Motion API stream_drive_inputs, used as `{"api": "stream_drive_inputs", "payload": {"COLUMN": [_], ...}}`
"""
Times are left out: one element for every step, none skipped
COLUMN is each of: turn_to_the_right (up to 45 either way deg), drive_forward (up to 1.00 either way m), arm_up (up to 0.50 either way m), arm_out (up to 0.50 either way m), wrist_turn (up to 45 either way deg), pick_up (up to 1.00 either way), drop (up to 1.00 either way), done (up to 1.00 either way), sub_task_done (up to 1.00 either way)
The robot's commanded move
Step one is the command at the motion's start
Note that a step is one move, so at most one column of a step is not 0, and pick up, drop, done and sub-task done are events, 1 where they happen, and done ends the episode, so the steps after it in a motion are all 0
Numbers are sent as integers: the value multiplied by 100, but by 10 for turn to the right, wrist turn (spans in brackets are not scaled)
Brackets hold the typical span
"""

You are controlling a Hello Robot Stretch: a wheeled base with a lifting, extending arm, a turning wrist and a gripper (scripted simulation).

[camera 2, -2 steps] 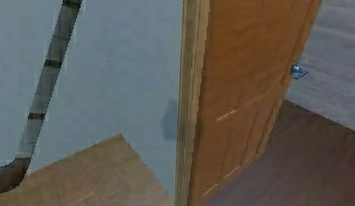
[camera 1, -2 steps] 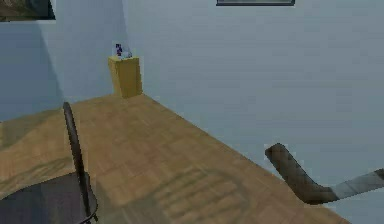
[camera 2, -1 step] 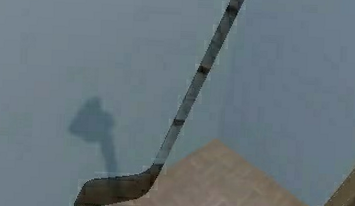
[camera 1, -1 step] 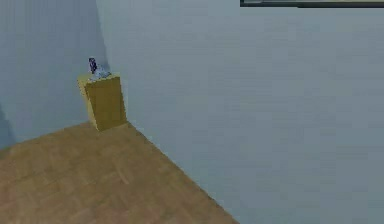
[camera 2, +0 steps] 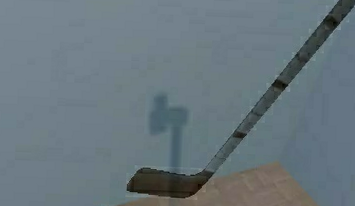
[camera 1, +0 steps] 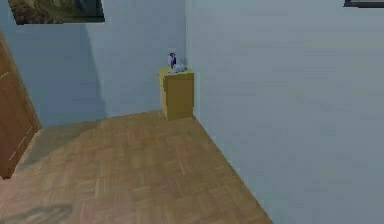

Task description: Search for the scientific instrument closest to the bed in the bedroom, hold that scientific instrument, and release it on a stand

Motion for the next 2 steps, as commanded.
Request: {"api": "stream_drive_inputs", "payload": {"turn_to_the_right": [0,-150], "drive_forward": [10,0], "arm_up": [0,0], "arm_out": [0,0], "wrist_turn": [0,0], "pick_up": [0,0], "drop": [0,0], "done": [0,0], "sub_task_done": [0,0]}}
